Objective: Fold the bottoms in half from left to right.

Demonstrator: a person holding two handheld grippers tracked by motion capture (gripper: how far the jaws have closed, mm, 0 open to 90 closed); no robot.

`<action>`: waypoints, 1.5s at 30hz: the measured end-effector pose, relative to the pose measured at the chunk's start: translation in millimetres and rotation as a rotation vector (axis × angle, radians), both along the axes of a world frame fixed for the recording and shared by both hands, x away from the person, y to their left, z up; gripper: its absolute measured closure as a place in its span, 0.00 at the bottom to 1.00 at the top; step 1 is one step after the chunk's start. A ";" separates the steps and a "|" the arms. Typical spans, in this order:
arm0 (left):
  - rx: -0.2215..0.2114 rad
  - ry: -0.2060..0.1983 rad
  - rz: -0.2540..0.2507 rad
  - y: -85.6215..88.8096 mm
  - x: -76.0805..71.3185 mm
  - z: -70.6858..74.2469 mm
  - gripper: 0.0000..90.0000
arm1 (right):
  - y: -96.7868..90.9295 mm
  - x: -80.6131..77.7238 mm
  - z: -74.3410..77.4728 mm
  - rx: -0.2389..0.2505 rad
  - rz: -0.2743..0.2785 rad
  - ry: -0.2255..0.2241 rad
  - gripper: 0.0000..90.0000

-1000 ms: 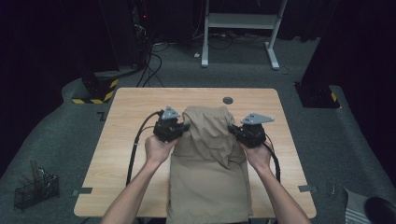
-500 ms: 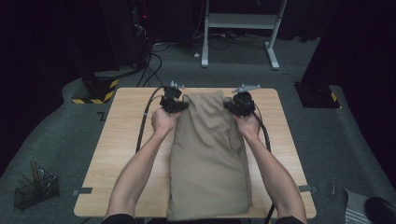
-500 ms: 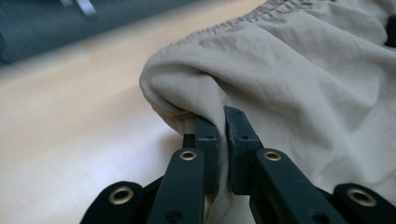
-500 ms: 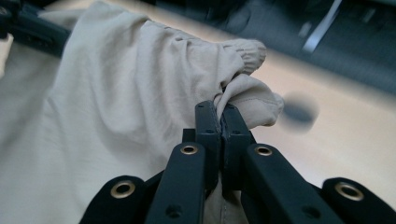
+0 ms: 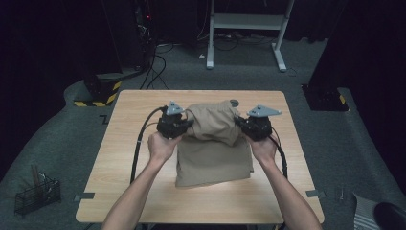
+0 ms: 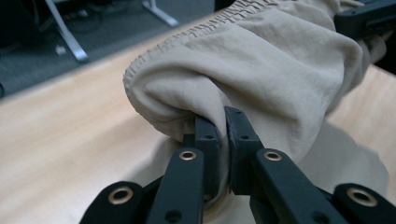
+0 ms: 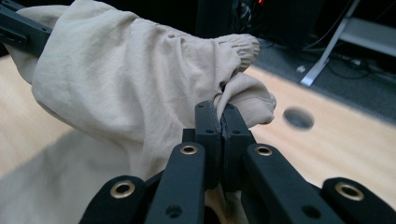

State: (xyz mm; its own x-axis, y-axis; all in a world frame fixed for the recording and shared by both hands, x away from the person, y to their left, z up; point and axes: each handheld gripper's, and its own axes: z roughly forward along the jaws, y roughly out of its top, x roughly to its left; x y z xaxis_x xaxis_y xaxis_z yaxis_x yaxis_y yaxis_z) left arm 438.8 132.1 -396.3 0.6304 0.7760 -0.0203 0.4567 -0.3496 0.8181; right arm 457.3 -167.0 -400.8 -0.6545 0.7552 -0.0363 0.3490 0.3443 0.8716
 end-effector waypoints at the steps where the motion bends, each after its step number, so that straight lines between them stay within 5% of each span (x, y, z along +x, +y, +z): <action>1: -0.002 0.009 -0.004 -1.0 -5.7 -5.4 0.95 | -1.7 -5.1 -7.0 -0.004 0.005 0.009 0.98; 8: 0.004 0.095 -0.028 -4.6 -37.0 -51.7 0.94 | -9.4 -35.6 -56.7 -0.016 0.026 0.104 0.98; 15: 0.002 0.189 -0.010 0.4 -48.5 -94.9 0.94 | -4.0 -46.6 -96.0 -0.067 0.060 0.191 0.98; 25: 0.033 0.195 0.028 1.7 -12.4 -110.7 0.94 | 3.4 -30.3 -115.3 -0.095 0.026 0.229 0.97; 31: 0.032 0.206 0.039 1.4 4.6 -106.4 0.92 | 8.2 -15.6 -113.8 -0.113 -0.011 0.225 0.95; 38: -0.060 0.182 0.050 16.0 3.8 -79.1 0.62 | -1.5 -18.9 -89.1 -0.036 -0.007 0.205 0.75; 45: -0.057 0.181 0.053 9.6 30.9 -55.7 0.45 | 6.8 -7.3 -71.4 -0.022 -0.010 0.194 0.72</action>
State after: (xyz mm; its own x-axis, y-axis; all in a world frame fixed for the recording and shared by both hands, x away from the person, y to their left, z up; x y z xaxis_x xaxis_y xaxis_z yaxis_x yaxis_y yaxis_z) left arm 469.7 141.7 -452.0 0.5704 0.8025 -0.1749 0.6150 -0.2761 0.7386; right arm 450.1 -160.2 -472.2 -0.6436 0.7618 0.0734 0.5134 0.3586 0.7796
